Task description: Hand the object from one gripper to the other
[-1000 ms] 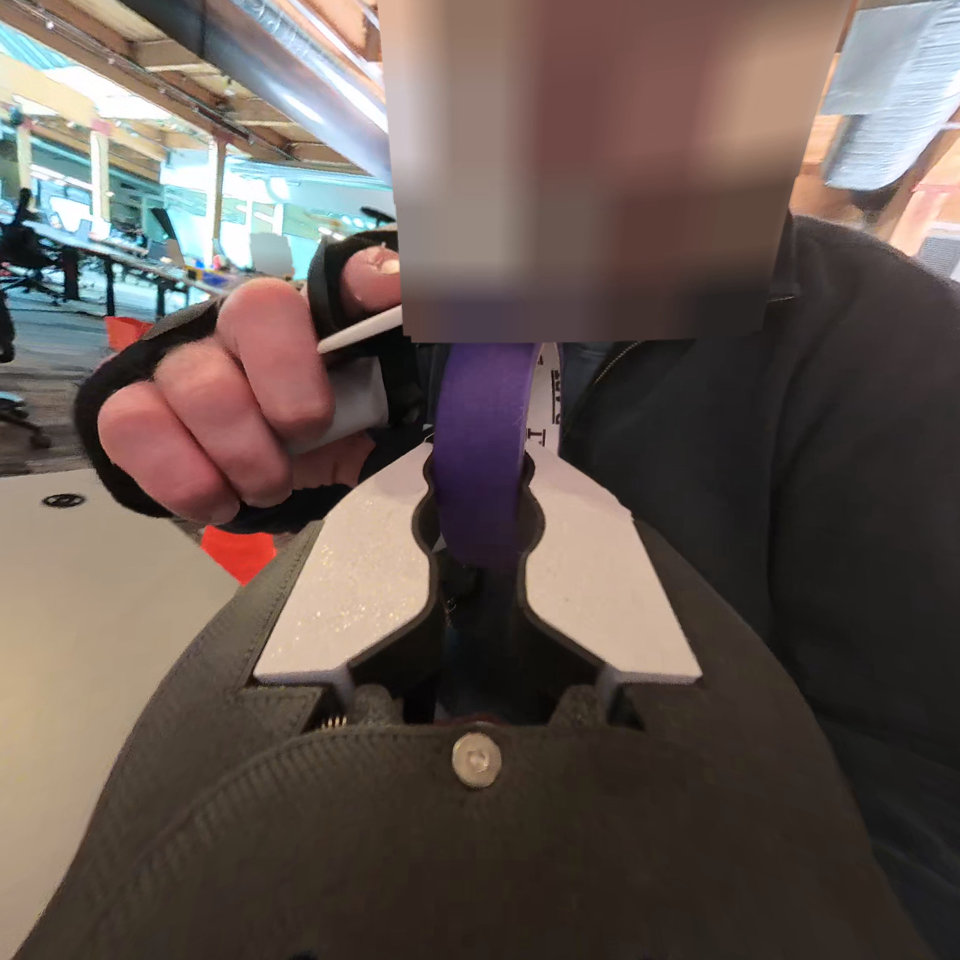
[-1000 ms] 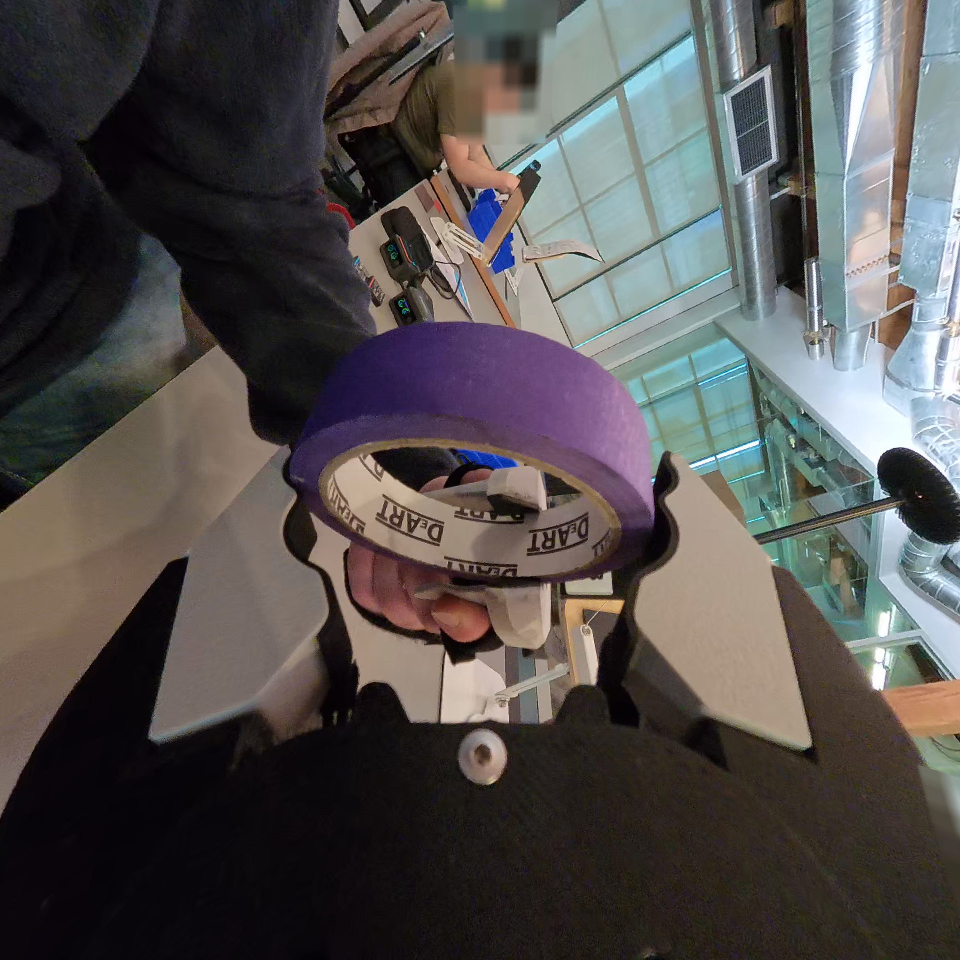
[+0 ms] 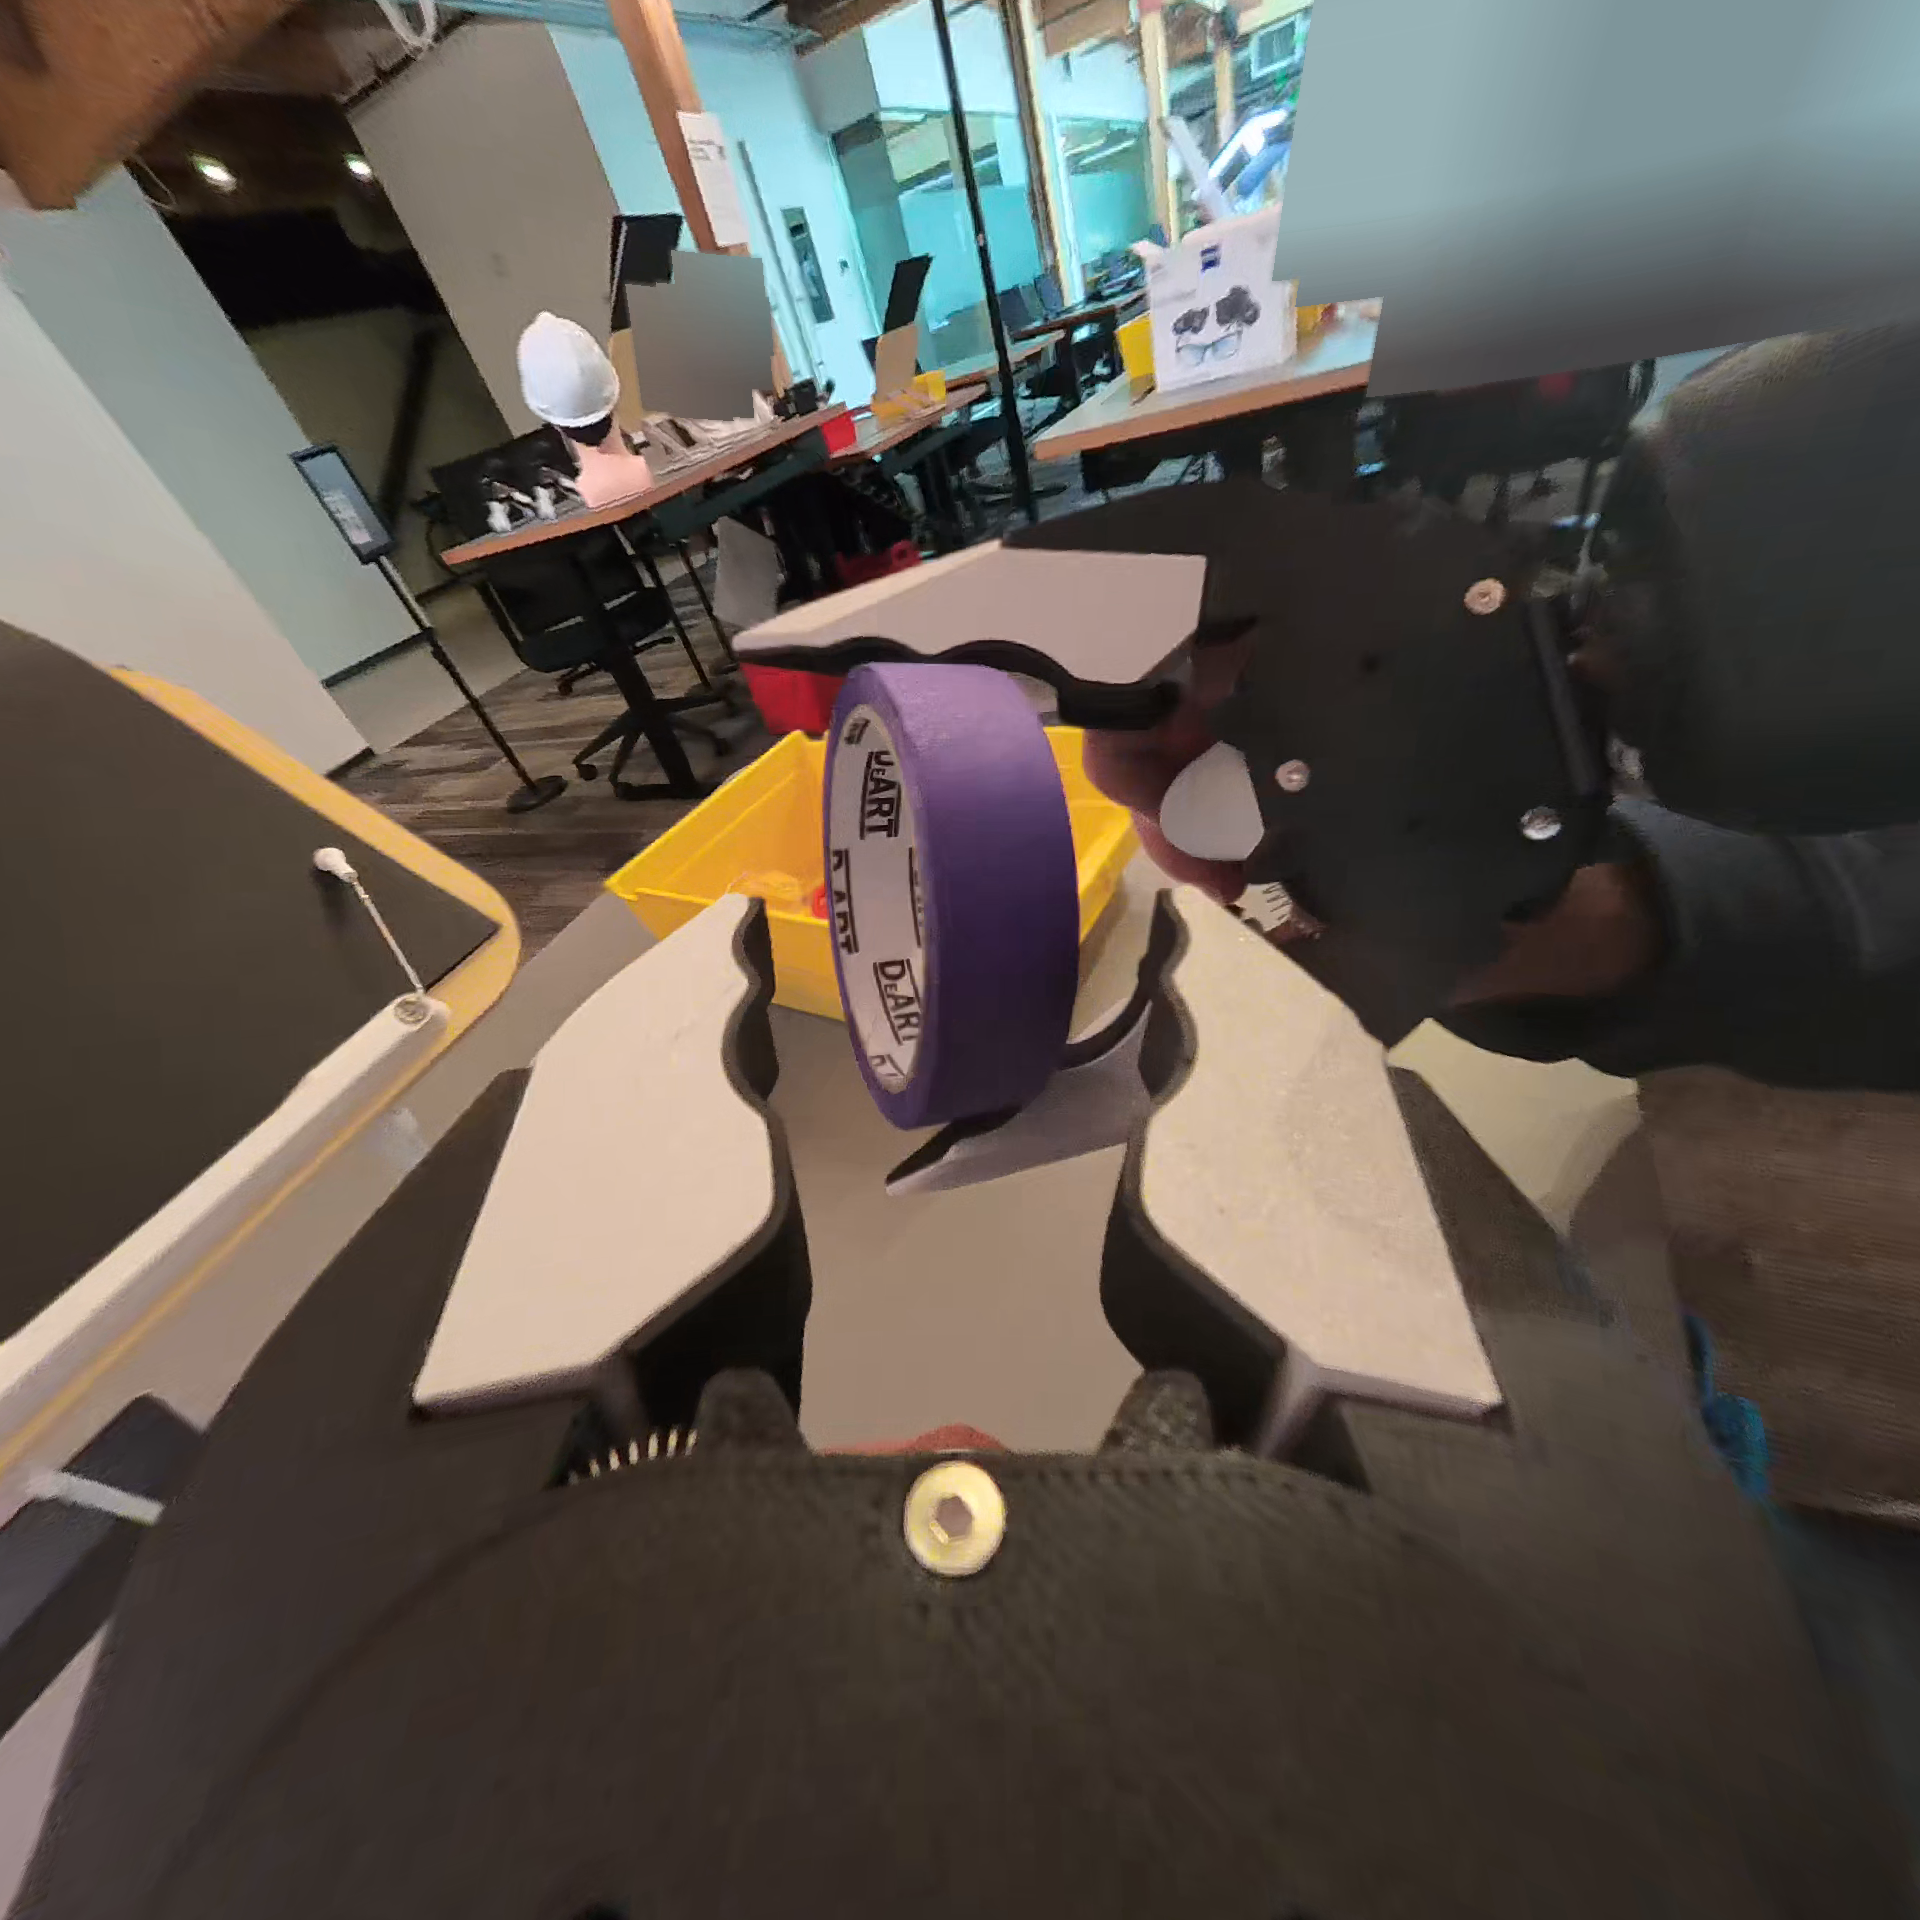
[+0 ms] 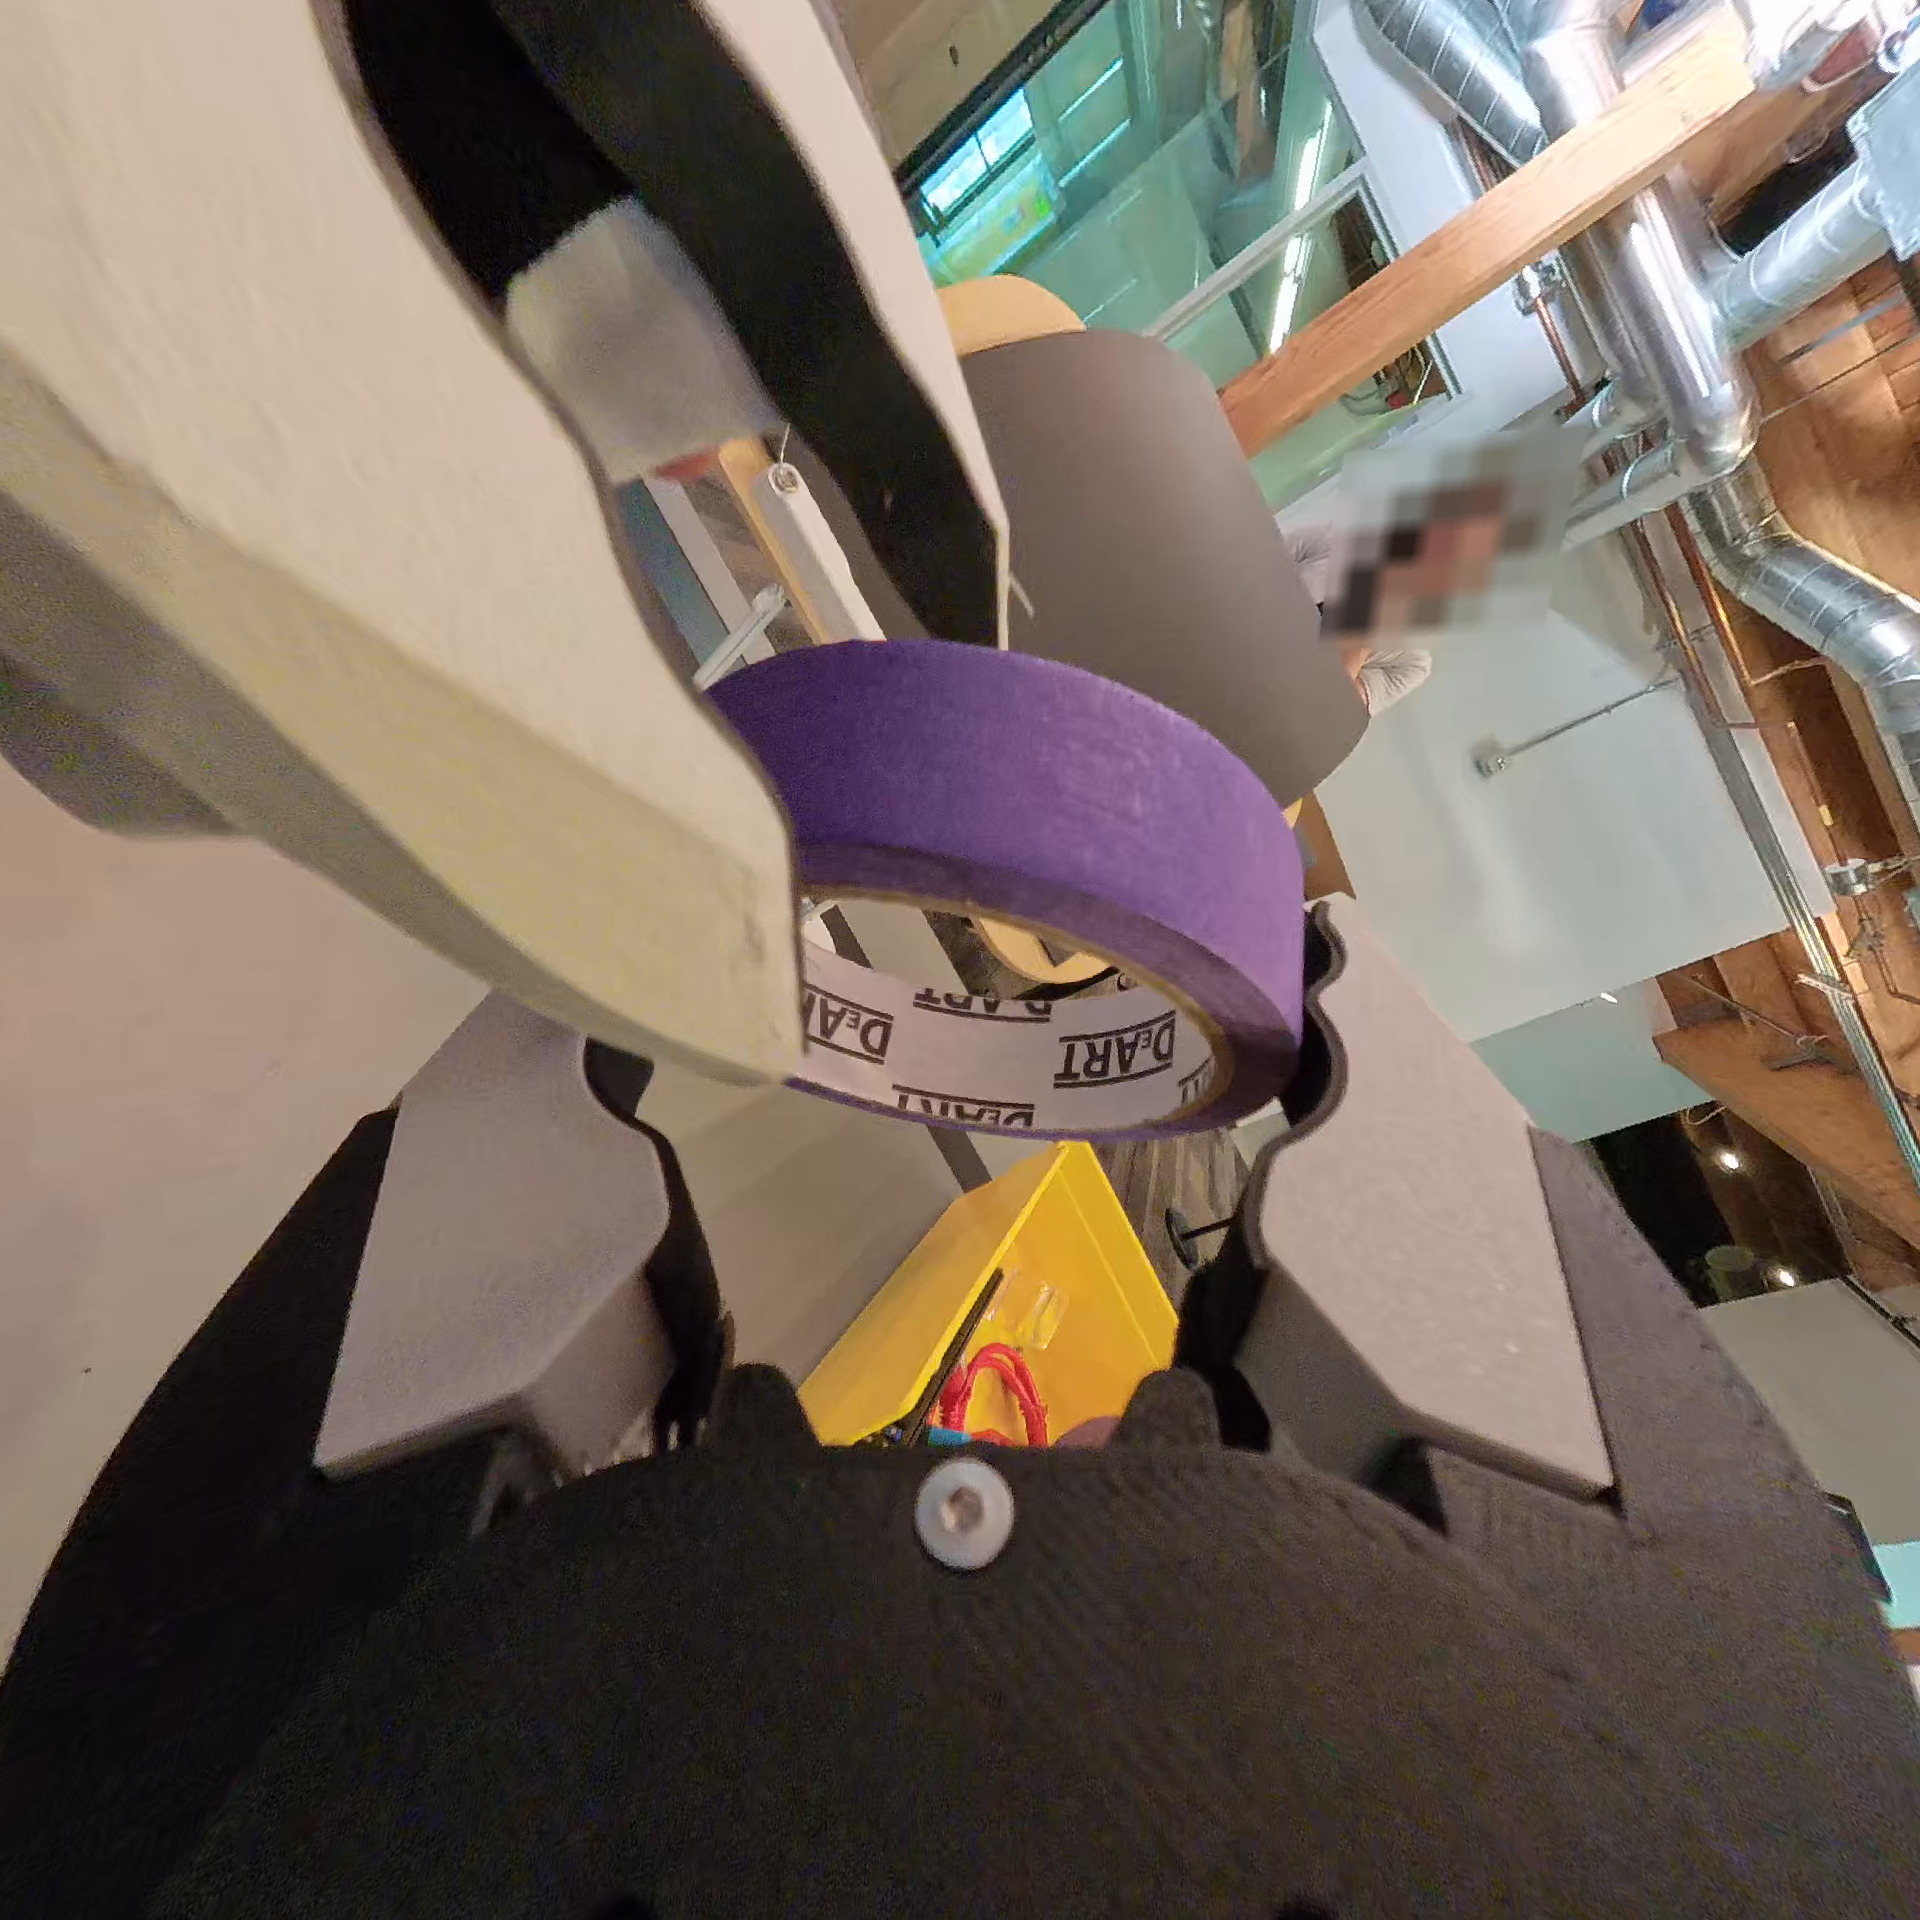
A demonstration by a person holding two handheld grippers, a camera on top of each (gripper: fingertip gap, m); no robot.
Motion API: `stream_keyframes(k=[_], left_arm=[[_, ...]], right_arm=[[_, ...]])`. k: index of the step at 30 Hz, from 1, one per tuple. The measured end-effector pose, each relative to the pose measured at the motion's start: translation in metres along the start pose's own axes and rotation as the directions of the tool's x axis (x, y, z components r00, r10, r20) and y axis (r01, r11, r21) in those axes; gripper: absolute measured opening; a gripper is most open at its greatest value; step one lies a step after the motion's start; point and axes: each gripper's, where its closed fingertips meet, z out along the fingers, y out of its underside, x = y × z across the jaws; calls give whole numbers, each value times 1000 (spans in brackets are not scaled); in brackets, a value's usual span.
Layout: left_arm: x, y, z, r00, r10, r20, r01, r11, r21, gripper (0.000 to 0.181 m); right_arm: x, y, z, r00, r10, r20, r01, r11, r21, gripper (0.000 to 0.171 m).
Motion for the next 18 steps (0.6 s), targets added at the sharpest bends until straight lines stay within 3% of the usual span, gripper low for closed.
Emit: stream_keyframes(k=[1,6,12,18], left_arm=[[0,2,2,1000,15,21,-14,1000,-7,65],[1,7,6,992,90,93,-86,995,-41,29],[-1,6,1,999,0,39,0,1000,-19,28],[-21,1,-18,940,-312,-141,324,943,72,28]], right_arm=[[-1,-1,0,1000,-4,-4,4,1000,-1,123],[-3,0,1,1000,-10,-11,10,1000,-12,123],[-12,-15,-9,994,19,104,-34,989,146,123],[-2,-17,-29,981,58,183,-108,954,279,126]])
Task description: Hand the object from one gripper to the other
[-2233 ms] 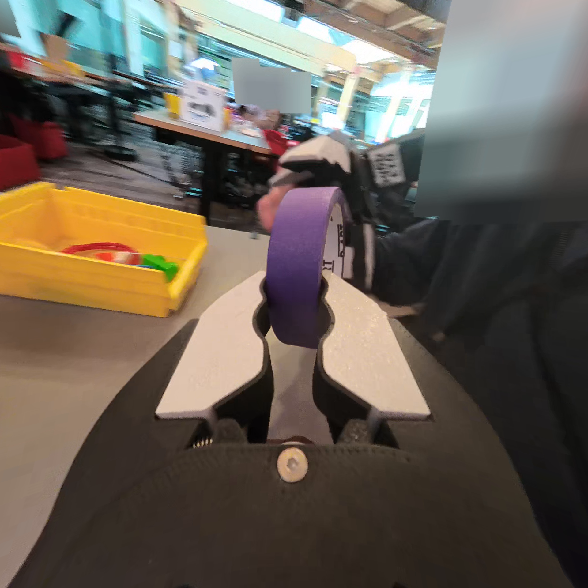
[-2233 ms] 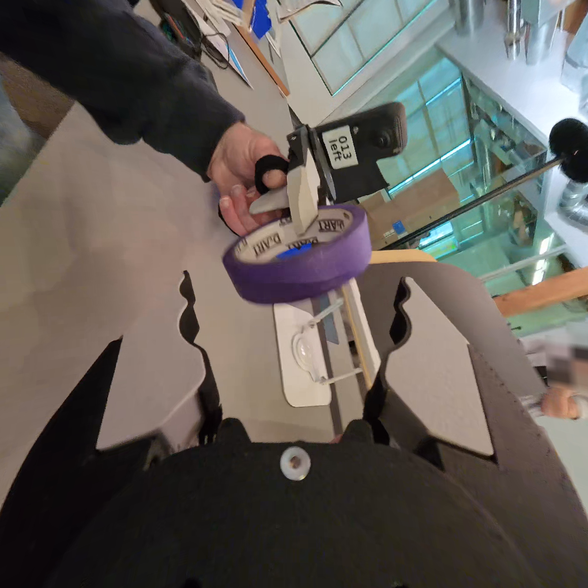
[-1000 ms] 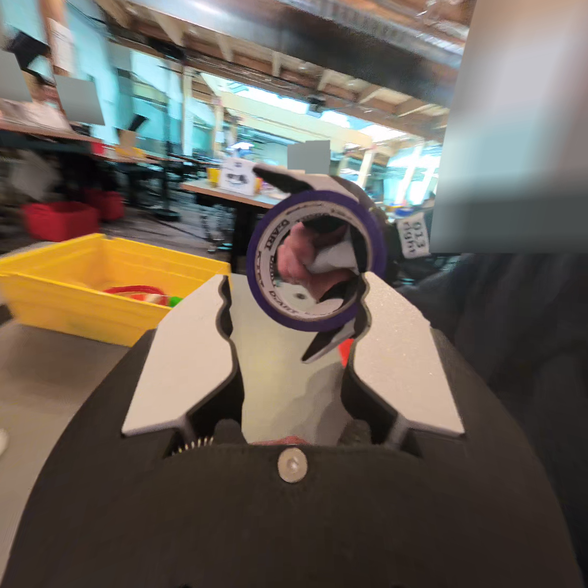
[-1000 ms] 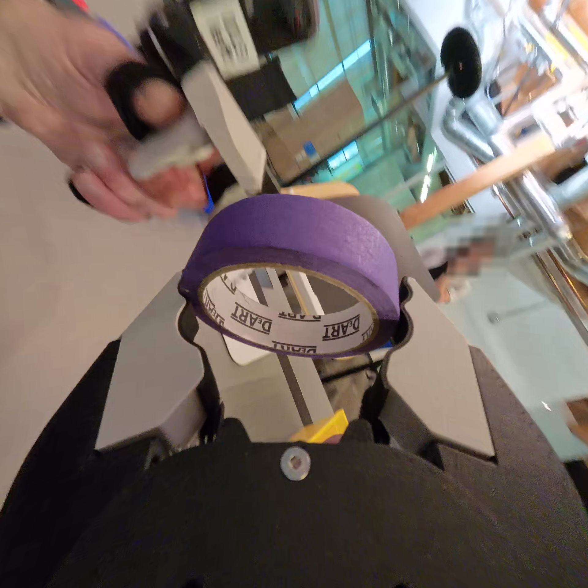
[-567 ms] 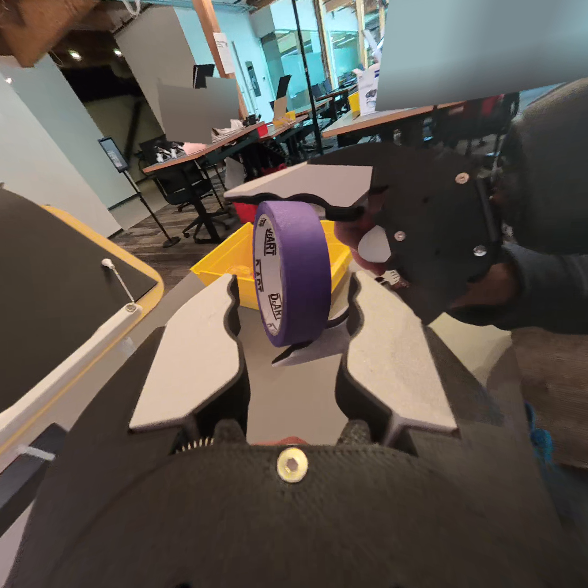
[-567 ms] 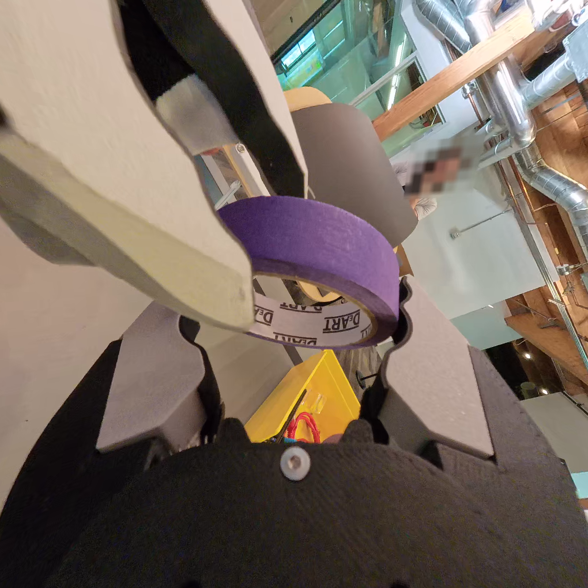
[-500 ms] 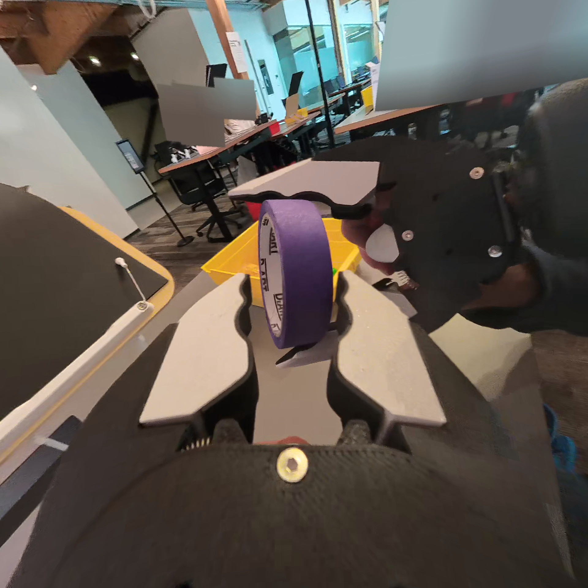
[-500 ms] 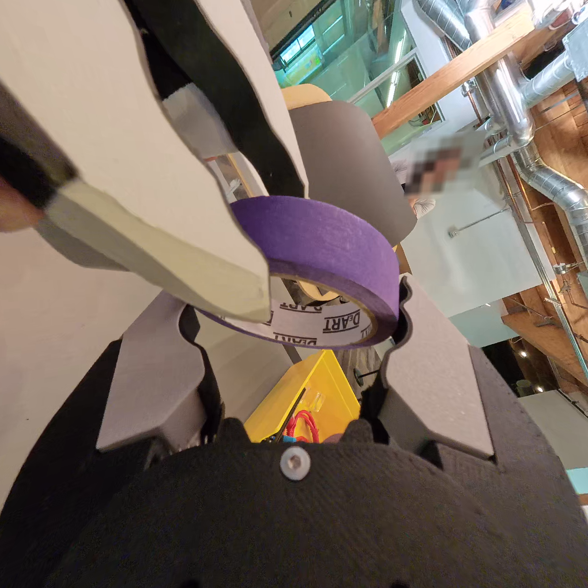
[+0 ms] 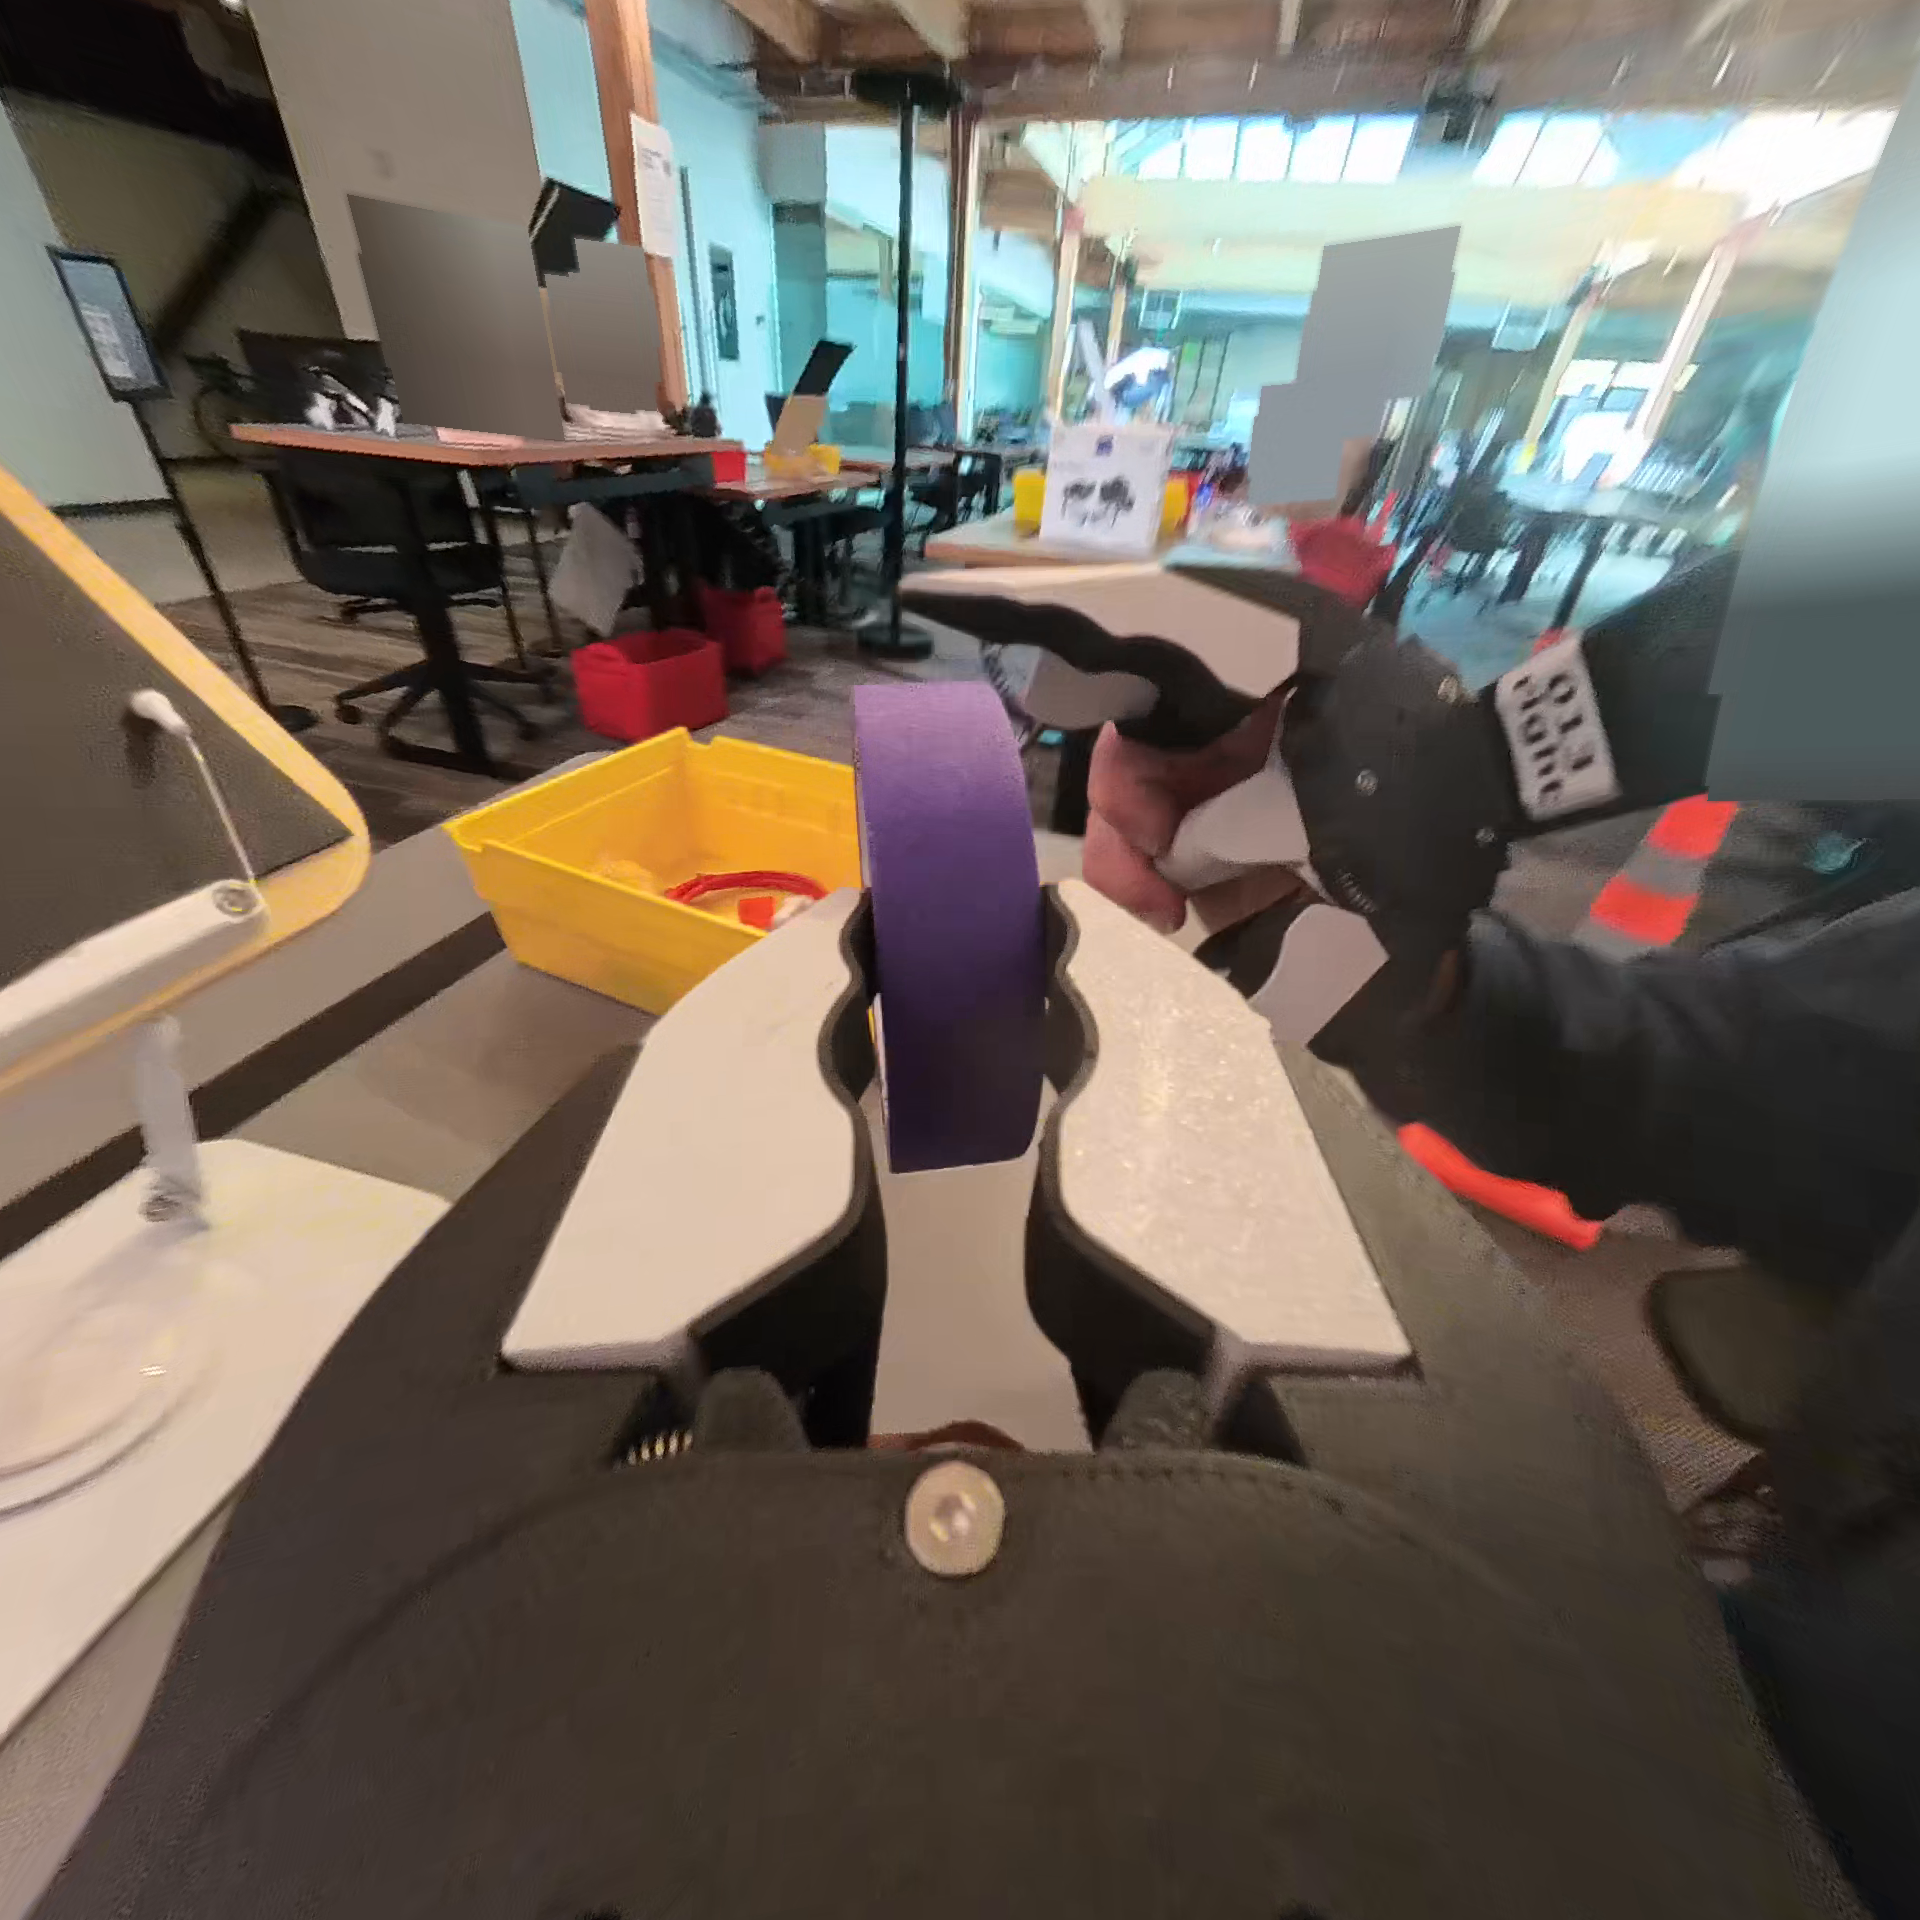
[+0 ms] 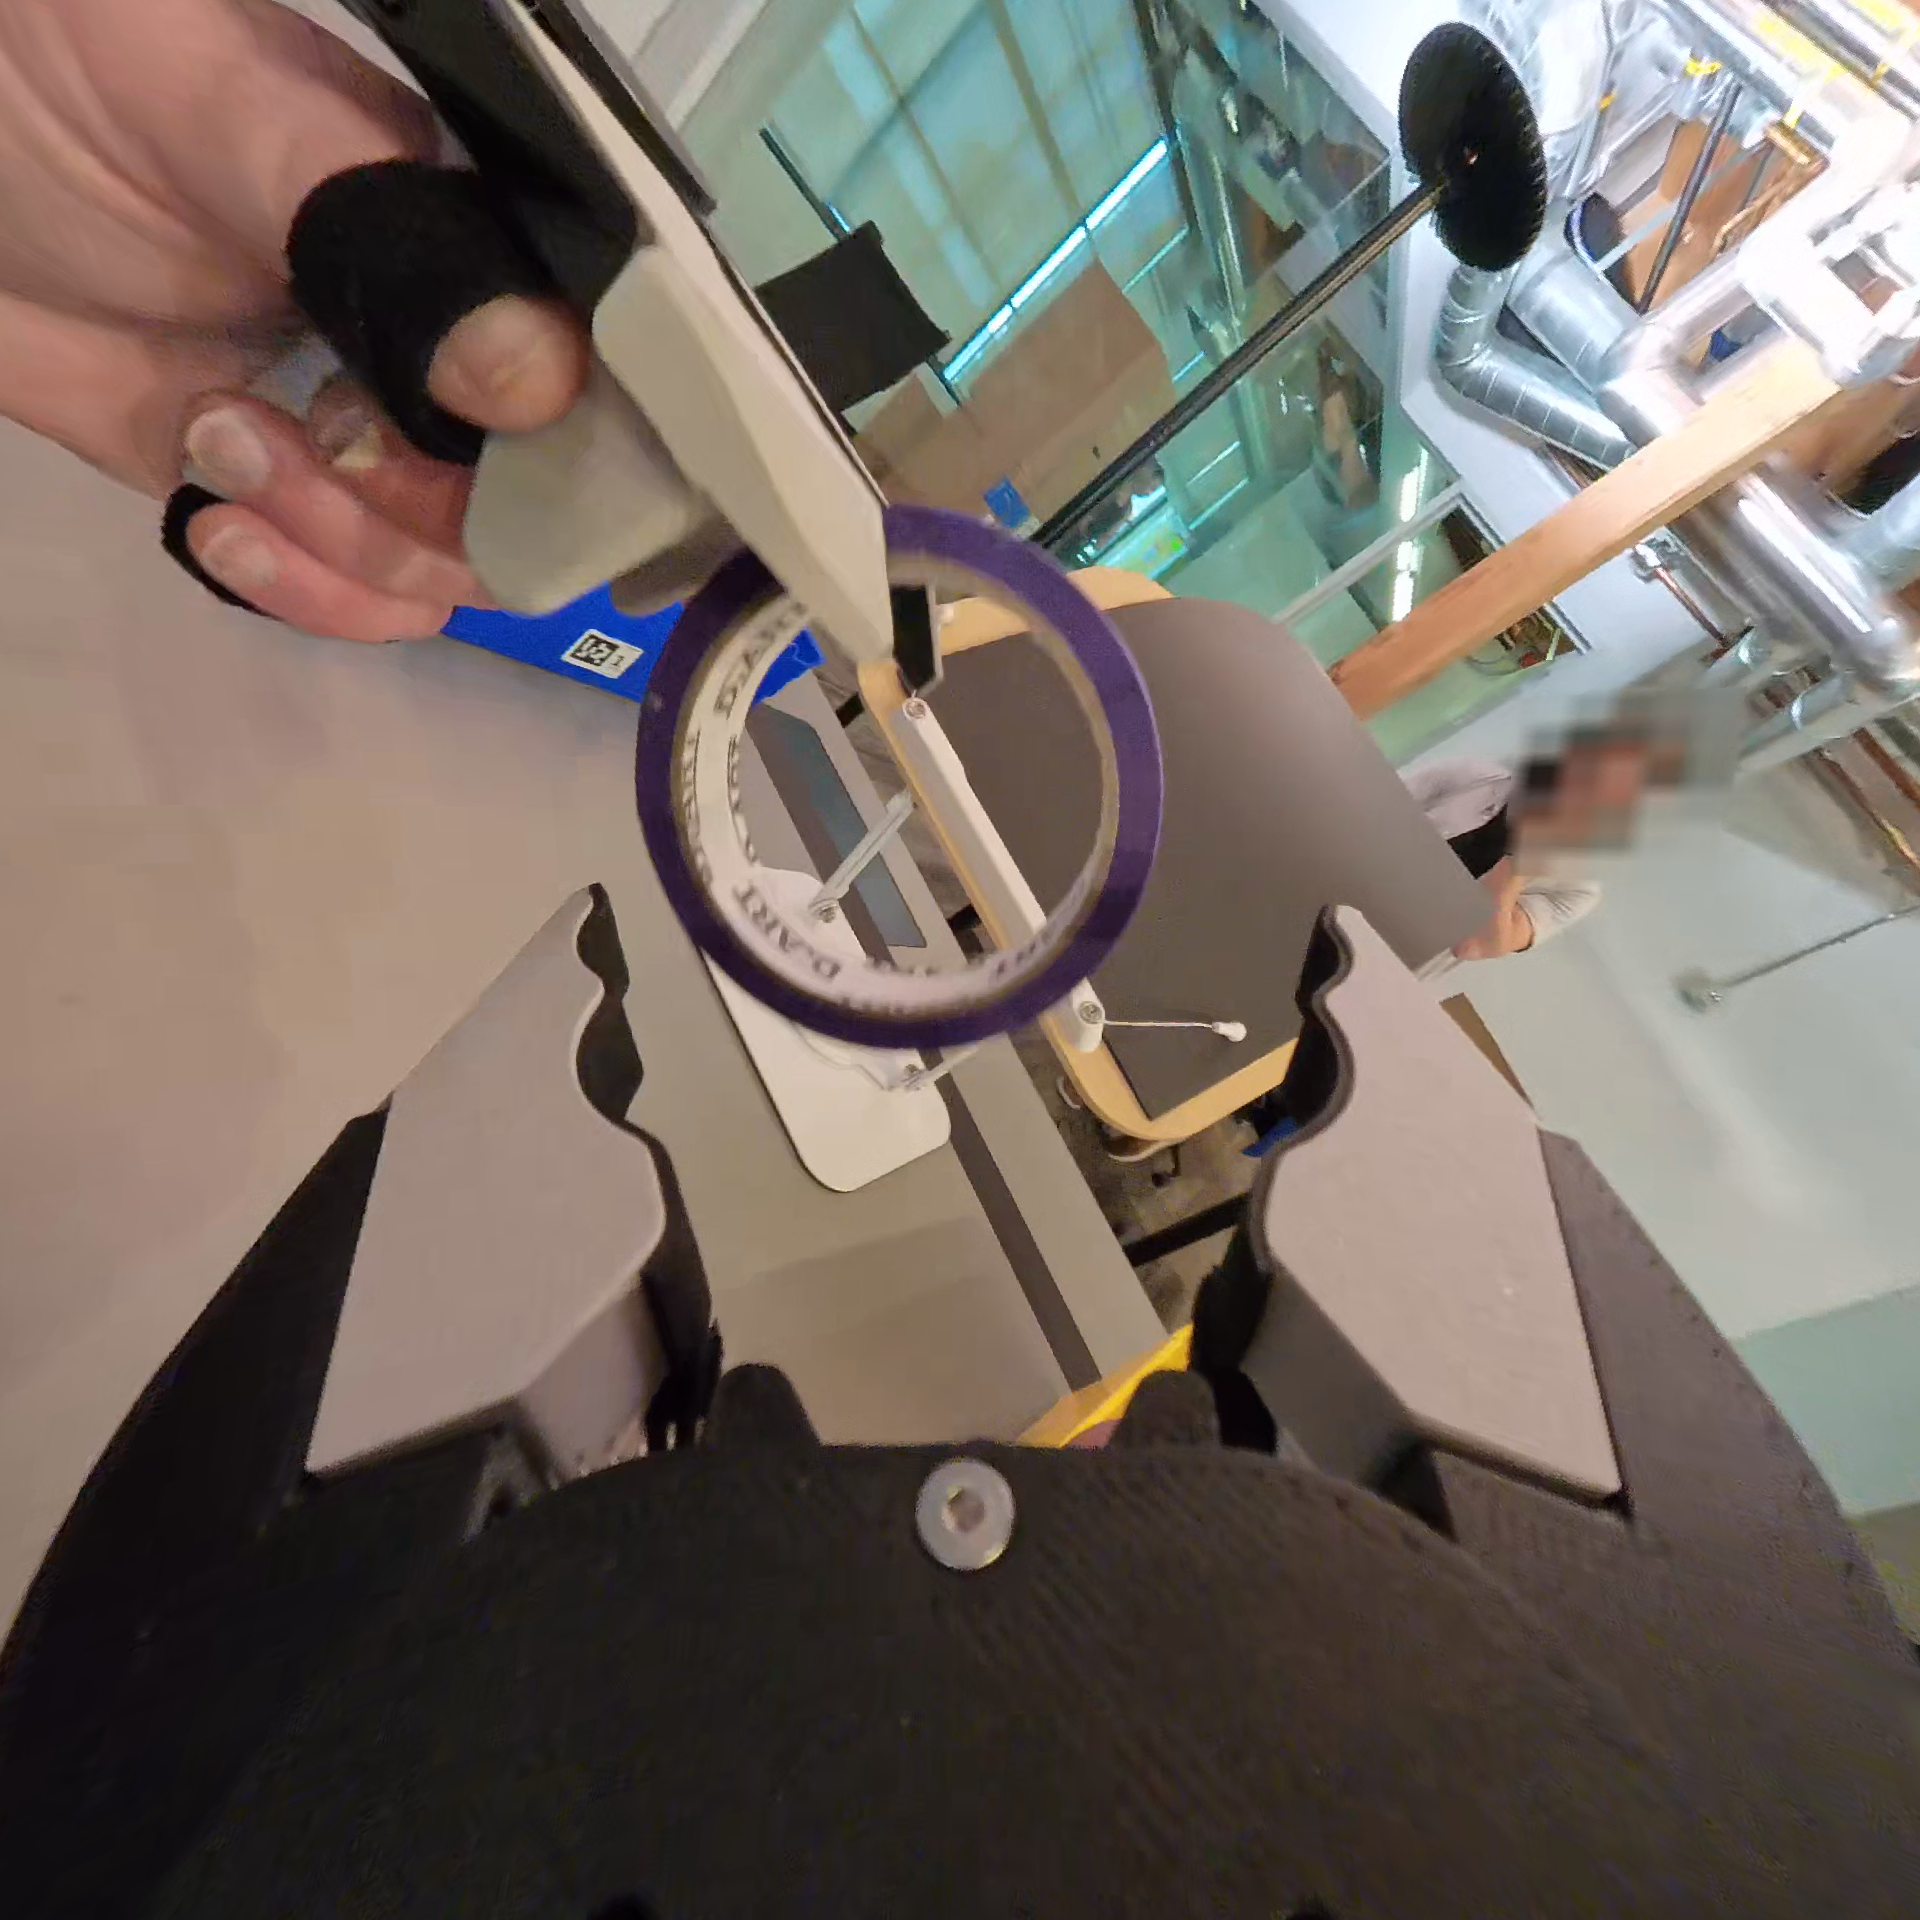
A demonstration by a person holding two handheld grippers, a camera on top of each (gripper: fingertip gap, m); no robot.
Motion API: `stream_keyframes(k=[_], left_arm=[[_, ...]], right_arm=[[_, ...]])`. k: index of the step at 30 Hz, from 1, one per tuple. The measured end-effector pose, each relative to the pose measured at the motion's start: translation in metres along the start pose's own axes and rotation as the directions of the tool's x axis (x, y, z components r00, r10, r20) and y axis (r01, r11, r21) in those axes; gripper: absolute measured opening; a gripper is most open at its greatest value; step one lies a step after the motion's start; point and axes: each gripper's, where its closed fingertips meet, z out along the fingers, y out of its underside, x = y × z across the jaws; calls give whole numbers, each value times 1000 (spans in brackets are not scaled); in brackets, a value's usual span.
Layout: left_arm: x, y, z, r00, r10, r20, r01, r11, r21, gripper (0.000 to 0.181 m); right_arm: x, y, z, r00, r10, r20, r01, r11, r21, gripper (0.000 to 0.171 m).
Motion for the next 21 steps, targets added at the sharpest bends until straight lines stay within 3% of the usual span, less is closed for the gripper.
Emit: stream_keyframes(k=[3,6,13,17,21], left_arm=[[-6,-10,-11,987,-135,-91,143,986,87,28],[-15,-9,-17,963,-235,-129,249,963,104,28],[-33,-1,-16,877,-464,-128,477,874,99,28],[-31,0,-11,799,-580,-161,597,797,90,28],[-30,4,-6,747,-642,-171,661,744,95,28]], right_arm=[[-3,1,-7,999,-16,31,15,999,31,121],[-10,0,-12,995,-89,43,88,996,25,103],[-45,-3,-4,886,-451,106,456,889,-35,68],[-41,12,12,829,-557,44,558,820,-126,40],[-29,19,20,817,-574,-58,560,812,-164,29]])
